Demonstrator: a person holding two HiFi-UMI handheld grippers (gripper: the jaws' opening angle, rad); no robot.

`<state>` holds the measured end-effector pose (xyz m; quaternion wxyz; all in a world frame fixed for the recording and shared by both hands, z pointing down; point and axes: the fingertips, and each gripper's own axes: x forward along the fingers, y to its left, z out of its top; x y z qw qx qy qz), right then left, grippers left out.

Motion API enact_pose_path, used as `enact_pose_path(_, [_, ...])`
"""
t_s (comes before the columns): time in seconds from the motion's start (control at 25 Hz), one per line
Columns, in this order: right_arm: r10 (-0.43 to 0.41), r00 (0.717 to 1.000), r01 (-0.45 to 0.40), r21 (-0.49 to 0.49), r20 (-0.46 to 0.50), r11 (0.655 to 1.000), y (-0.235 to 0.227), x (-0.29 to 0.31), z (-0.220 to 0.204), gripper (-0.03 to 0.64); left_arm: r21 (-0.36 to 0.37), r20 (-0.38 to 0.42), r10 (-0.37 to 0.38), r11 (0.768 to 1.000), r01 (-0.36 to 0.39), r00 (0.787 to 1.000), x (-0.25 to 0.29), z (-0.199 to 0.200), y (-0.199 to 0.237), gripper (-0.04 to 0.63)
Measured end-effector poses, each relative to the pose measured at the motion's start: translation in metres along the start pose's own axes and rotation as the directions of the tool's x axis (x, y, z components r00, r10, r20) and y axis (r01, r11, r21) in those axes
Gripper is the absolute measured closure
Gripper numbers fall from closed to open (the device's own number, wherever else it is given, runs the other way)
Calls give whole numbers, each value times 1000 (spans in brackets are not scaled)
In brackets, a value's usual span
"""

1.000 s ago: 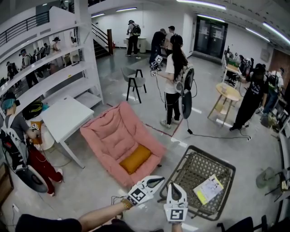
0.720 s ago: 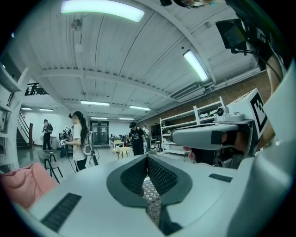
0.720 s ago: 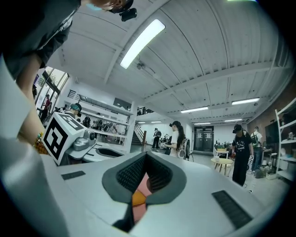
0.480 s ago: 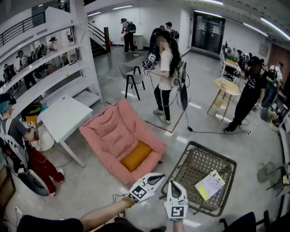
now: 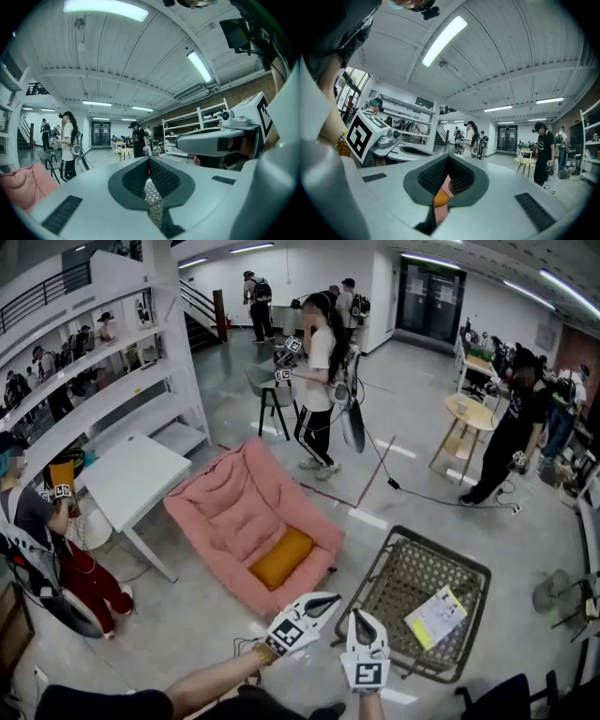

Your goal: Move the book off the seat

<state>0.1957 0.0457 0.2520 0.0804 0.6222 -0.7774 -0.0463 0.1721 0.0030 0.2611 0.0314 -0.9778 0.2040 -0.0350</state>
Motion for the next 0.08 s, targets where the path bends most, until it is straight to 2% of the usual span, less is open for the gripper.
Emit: enact_pose_path(0.08, [3,1000,-3,6,8,1000,2,2,1,604,-2,-3,1,1000,-1,1000,-1,-2,2,595])
